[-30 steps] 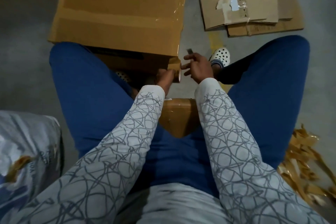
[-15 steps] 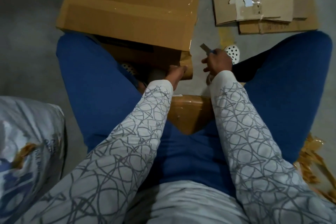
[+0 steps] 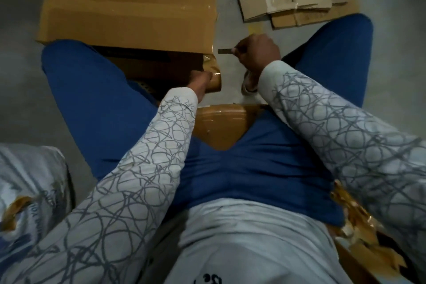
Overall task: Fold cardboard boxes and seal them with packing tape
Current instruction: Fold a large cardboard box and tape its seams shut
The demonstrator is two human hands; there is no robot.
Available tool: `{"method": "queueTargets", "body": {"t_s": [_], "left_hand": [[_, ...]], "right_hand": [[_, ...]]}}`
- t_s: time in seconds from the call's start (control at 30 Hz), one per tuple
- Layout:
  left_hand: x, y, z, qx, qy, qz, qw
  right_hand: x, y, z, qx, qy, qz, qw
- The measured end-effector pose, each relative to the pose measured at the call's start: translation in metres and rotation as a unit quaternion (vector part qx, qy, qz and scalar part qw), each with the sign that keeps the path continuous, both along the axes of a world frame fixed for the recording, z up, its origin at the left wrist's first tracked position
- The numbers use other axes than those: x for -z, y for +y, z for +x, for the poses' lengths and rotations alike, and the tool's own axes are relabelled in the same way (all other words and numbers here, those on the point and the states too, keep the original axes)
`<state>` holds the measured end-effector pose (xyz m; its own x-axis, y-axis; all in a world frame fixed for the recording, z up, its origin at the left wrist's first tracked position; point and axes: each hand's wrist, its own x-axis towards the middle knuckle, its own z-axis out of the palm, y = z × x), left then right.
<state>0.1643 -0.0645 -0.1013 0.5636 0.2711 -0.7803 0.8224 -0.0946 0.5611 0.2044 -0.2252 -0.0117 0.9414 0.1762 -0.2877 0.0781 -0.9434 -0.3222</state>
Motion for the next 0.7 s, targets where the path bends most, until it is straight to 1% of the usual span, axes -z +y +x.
{"method": "queueTargets", "body": {"t_s": [0.1,0.2,0.33,0.47,0.7], "left_hand": [[0.001,0.003,-0.001,-0.016,-0.013,0.005,1.000],[0.002,0.004,-0.003,-0.024,-0.006,0.004,1.000],[0.000,0.003,-0.004,-0.020,0.018,-0.033,0.999],[-0.003,0.002,-0.002,-0.016,0.031,-0.028,0.999],[-0.004,0.000,0.000,-0.033,0.032,-0.034,0.998]], "right_hand": [[0.006,0.001,0.000,0.018,-0.001,0.050,0.999],[0.011,0.008,0.003,0.007,-0.021,0.088,0.996],[0.021,0.017,0.005,-0.019,-0.029,0.083,0.996],[0.028,0.024,0.007,-0.047,-0.040,0.080,0.995],[0.037,0.027,0.007,-0.083,-0.059,0.036,0.994]]}}
